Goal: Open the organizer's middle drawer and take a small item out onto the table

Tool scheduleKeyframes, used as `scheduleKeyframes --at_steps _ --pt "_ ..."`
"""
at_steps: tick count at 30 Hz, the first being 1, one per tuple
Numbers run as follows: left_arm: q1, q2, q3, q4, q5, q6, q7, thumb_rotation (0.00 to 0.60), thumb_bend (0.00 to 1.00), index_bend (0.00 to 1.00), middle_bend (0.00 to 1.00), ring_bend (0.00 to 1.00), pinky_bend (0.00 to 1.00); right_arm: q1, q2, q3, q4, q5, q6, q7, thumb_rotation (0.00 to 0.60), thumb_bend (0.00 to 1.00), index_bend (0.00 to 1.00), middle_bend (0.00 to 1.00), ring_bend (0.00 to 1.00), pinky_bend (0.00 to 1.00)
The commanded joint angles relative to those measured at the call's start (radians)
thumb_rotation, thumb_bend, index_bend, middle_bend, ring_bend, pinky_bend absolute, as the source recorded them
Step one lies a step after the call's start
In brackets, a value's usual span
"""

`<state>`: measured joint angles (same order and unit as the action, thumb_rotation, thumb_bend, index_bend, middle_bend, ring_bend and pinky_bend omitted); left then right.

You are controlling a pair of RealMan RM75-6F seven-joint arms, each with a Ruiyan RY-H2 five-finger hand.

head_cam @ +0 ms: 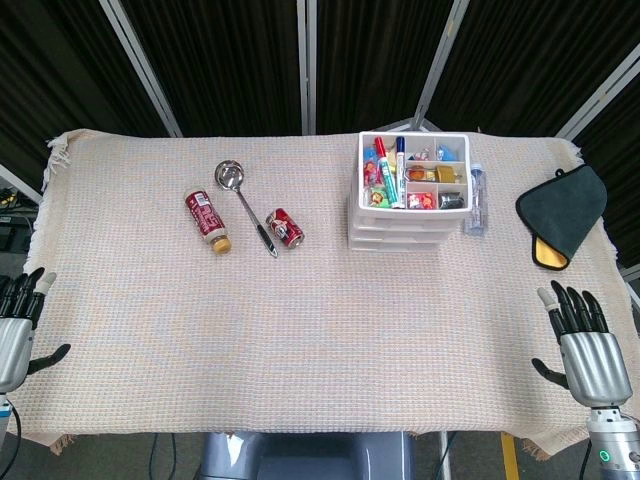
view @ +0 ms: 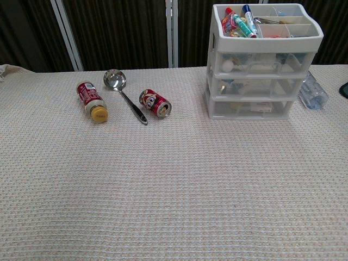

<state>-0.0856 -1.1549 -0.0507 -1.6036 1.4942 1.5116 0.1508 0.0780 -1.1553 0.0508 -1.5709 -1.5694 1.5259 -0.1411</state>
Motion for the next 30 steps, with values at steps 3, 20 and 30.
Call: scheduleKeyframes --at_steps 3,20,30 --pt "-0.001 0.002 0.0 0.003 0.0 -0.002 -0.008 0.6 0.02 0.0 0.0 0.0 0.0 0.004 -0.001 0.001 -0.003 0.007 -0.012 0.004 0.6 0.03 0.0 0.0 0.0 0.0" --pt "0.013 0.016 -0.011 -0.008 0.003 0.035 -0.036 0.6 0.02 0.0 0.0 0.0 0.0 0.071 -0.07 0.072 -0.113 0.054 -0.06 0.104 0.6 0.05 0.1 0.73 0.78 0.69" --pt "0.022 0.024 -0.016 -0.009 0.014 0.062 -0.069 0.6 0.02 0.0 0.0 0.0 0.0 0.215 -0.104 0.177 -0.354 0.394 -0.377 0.216 0.6 0.12 0.05 0.79 0.84 0.7"
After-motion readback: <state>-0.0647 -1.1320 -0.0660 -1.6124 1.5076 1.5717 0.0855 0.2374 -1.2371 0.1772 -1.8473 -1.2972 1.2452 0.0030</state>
